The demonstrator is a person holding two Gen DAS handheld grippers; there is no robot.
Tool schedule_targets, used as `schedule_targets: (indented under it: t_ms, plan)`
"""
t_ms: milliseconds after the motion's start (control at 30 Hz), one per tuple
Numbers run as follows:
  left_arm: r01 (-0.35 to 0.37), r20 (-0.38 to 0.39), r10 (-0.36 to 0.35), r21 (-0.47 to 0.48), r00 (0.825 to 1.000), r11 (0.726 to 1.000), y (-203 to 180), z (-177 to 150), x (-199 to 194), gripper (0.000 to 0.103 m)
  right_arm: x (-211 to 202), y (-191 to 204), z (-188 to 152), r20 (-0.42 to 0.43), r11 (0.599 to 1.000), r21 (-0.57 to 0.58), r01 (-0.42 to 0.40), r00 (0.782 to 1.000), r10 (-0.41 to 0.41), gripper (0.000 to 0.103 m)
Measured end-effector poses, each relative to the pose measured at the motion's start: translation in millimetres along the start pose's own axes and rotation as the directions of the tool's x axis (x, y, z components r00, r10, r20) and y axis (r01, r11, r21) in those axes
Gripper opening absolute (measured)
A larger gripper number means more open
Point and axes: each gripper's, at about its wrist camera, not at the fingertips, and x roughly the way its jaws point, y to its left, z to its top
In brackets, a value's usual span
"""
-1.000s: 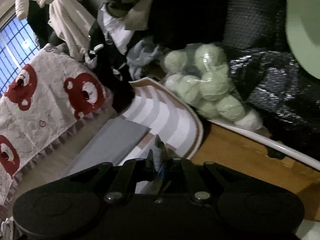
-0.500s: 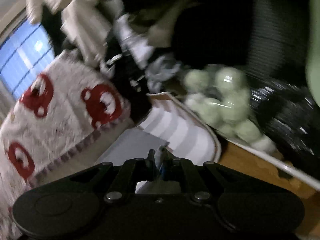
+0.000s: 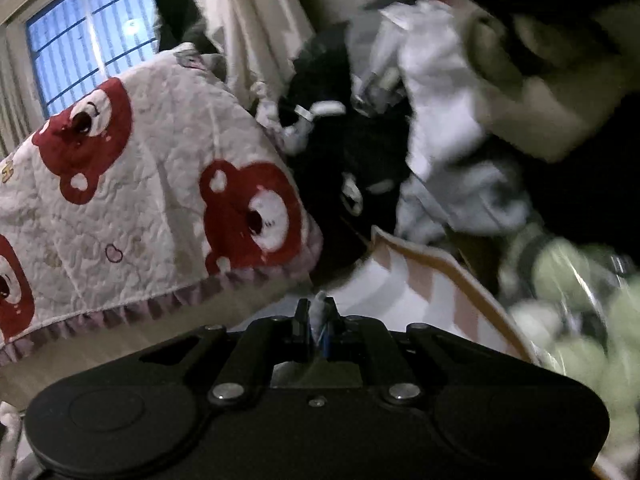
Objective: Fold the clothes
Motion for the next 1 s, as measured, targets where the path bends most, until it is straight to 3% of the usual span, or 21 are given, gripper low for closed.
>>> schedule_targets:
  t_ms: [100,200,300,433,533,600,667,733,767,800,900,1000]
  plan:
    - [0.01,0.034,-0.009,-0.016,0.999,1.0,-16,16,24,0.006,37,21,33,0.03,0.999,-0.03,0.011,1.0,-0.01,0.006]
    - [0.013,0.05,-0.014,0.025,0.999,1.0,-35,23,57,0.006,103,52,53,-0.006,0.997,-0.054,0.048,0.999,-0.048,0.006]
    - [0.016,0.064,-0.018,0.032,0.998,0.999,-41,20,85,0.006,161,85,52,-0.045,0.989,-0.103,0.104,0.993,-0.109,0.006]
    - [0.021,0.079,-0.025,0.05,0.997,0.999,-31,13,115,0.006,219,102,33,-0.08,0.987,-0.078,0.141,0.986,-0.148,0.006]
    - [0.096,0.068,-0.091,-0.068,0.994,0.993,-14,21,134,0.006,257,118,31,-0.122,0.979,-0.088,0.186,0.973,-0.196,0.006]
    - [0.168,0.09,-0.158,-0.117,0.983,0.979,-10,27,141,0.006,269,132,43,-0.094,0.977,-0.096,0.19,0.975,-0.199,0.006]
    - [0.202,0.093,-0.192,-0.106,0.977,0.974,-13,31,146,0.008,284,142,55,-0.078,0.979,-0.095,0.182,0.979,-0.19,0.007]
    - [0.224,0.072,-0.214,-0.168,0.974,0.96,-9,31,151,0.022,298,143,47,-0.083,0.986,-0.074,0.148,0.985,-0.154,0.018]
    - [0.243,0.06,-0.236,-0.199,0.97,0.949,-6,30,154,0.046,304,141,37,-0.088,0.99,-0.058,0.125,0.988,-0.13,0.044]
    - [0.264,0.046,-0.26,-0.215,0.964,0.94,-5,30,157,0.054,309,138,26,-0.093,0.994,-0.042,0.103,0.99,-0.106,0.054]
    - [0.261,0.051,-0.257,-0.137,0.965,0.956,-12,31,153,0.054,326,131,-7,-0.106,0.999,0.005,0.04,0.994,-0.039,0.058]
    - [0.241,0.077,-0.237,-0.045,0.968,0.97,-20,33,146,0.054,328,118,-57,-0.12,0.996,0.011,0.089,0.989,-0.088,0.058]
